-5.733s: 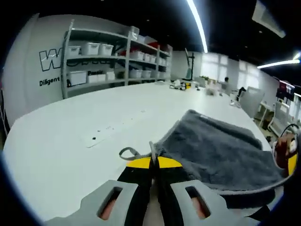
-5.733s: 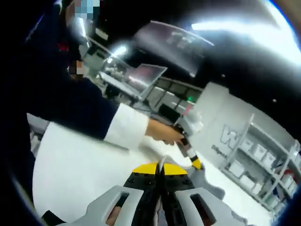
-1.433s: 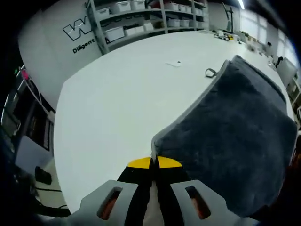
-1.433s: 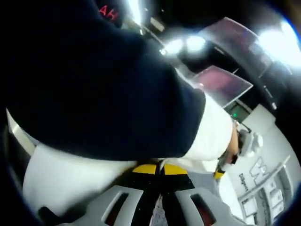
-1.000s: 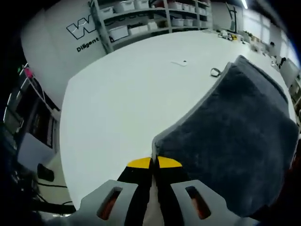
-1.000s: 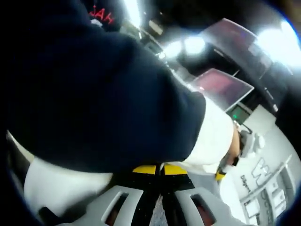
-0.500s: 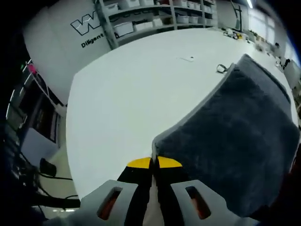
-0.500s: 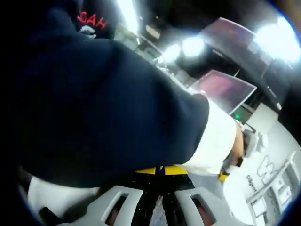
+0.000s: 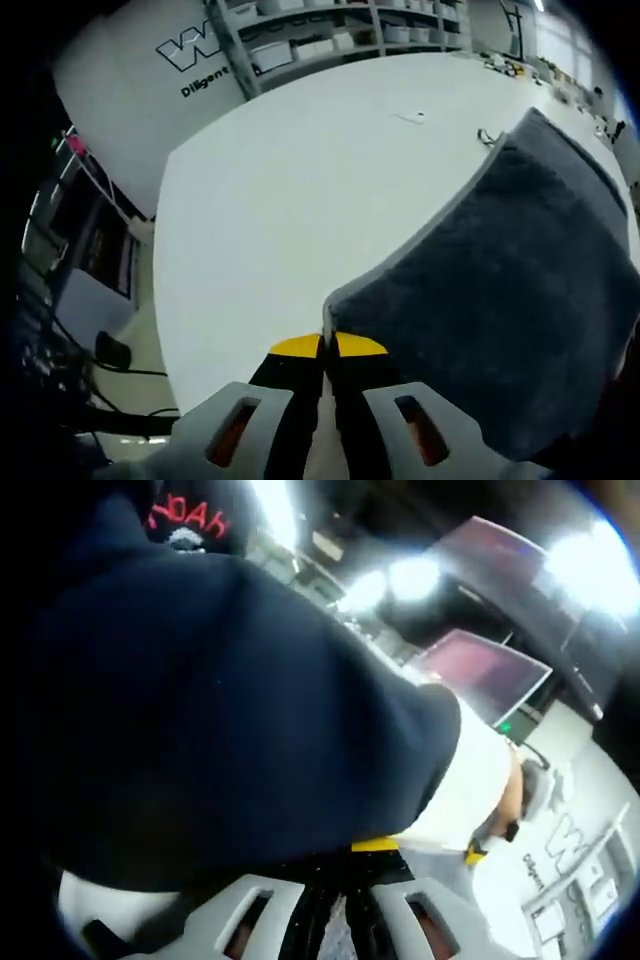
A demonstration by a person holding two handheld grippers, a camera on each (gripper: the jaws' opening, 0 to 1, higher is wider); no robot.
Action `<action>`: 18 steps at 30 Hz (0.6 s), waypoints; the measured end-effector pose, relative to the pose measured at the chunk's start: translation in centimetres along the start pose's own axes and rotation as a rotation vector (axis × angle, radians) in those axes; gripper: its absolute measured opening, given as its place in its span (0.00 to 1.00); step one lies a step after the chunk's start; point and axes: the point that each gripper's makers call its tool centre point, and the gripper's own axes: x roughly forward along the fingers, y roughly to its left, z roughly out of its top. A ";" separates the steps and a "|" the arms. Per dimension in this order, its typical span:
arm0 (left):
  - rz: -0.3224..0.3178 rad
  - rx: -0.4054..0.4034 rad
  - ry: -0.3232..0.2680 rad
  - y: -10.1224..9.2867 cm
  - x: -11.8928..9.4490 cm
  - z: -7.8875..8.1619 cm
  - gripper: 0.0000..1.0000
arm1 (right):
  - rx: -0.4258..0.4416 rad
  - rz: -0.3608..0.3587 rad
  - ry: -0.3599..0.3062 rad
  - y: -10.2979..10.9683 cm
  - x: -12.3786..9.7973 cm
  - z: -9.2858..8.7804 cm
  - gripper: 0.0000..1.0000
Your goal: Open the folded towel by lifting each exposed corner and separating the folded layers until the towel lies flat within the target outline without major curled edges
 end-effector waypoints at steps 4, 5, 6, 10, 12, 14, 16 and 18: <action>0.016 0.004 0.003 0.1 -0.4 -0.2 0.02 | -0.010 0.002 -0.003 0.0 0.2 0.2 0.00; 0.020 0.003 0.003 0.1 -0.6 -0.3 0.02 | -0.010 0.004 -0.005 0.1 0.3 0.2 0.00; 0.024 0.004 0.004 0.2 -0.7 -0.4 0.02 | -0.009 0.006 -0.006 0.1 0.3 0.3 0.00; 0.050 0.027 0.032 0.5 -0.8 -0.9 0.02 | -0.012 0.015 -0.013 0.3 0.6 0.5 0.00; 0.060 0.038 0.048 0.8 -0.6 -1.2 0.02 | -0.018 0.018 -0.014 0.4 0.7 0.7 0.00; 0.062 0.046 0.054 0.9 -0.7 -1.3 0.02 | -0.026 0.020 -0.015 0.5 0.9 0.8 0.00; 0.065 0.046 0.056 1.1 -0.8 -1.5 0.02 | -0.030 0.021 -0.015 0.5 1.0 0.9 0.00; 0.066 0.042 0.052 1.1 -1.0 -1.5 0.02 | -0.032 0.021 -0.016 0.5 1.0 0.9 0.00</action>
